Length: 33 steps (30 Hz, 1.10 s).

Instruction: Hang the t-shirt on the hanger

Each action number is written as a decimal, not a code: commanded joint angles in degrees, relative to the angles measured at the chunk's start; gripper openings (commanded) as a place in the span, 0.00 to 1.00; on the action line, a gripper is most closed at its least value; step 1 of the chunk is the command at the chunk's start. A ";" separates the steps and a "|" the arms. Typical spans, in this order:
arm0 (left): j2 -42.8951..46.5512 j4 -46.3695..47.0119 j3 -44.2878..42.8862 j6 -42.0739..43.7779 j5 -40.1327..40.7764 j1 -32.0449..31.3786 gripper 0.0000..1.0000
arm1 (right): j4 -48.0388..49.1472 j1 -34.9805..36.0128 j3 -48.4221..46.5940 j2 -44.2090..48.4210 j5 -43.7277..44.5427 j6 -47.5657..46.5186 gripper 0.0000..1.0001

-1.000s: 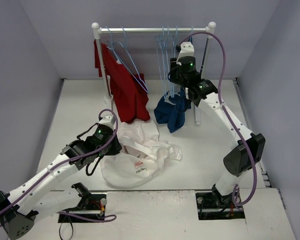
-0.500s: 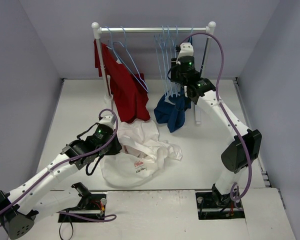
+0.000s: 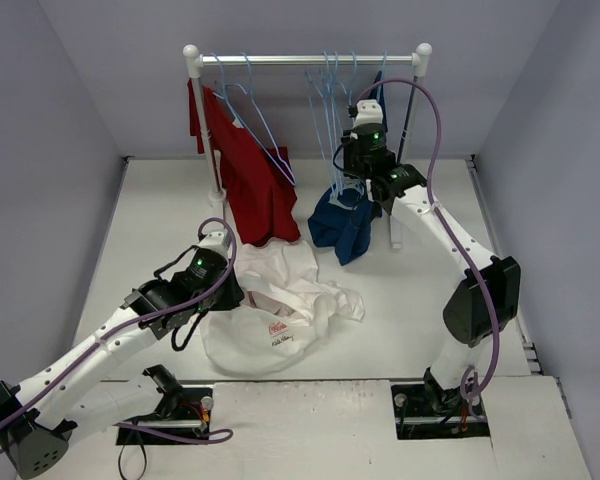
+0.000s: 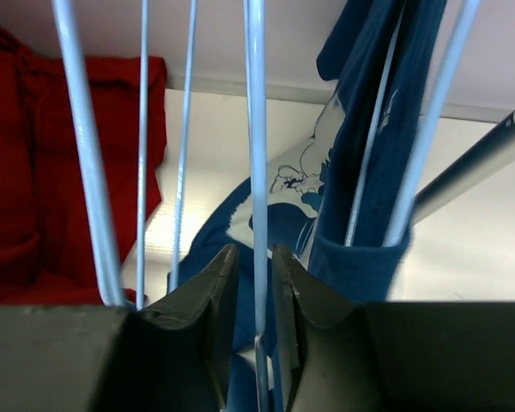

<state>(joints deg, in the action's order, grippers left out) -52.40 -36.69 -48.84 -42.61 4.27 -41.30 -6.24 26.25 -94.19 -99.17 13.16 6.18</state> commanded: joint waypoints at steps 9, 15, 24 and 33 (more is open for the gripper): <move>0.67 2.11 -0.56 -0.07 -0.63 0.11 0.00 | 4.25 -0.41 2.17 7.69 0.55 -0.17 0.15; 0.81 2.04 -0.64 -0.10 -0.69 0.17 0.00 | 4.31 -0.41 1.98 7.82 0.34 -0.28 0.10; 0.99 2.04 -0.47 -0.10 -0.85 0.10 0.00 | 4.24 -0.41 1.71 6.74 0.46 -0.40 0.11; 0.99 1.97 -0.38 -0.19 -0.89 0.12 0.00 | 4.31 -0.50 1.38 5.57 -0.37 -0.60 0.11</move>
<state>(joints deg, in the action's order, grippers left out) -52.05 -36.69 -48.84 -42.63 3.84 -41.30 -5.58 26.22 -91.48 -93.92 12.99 5.91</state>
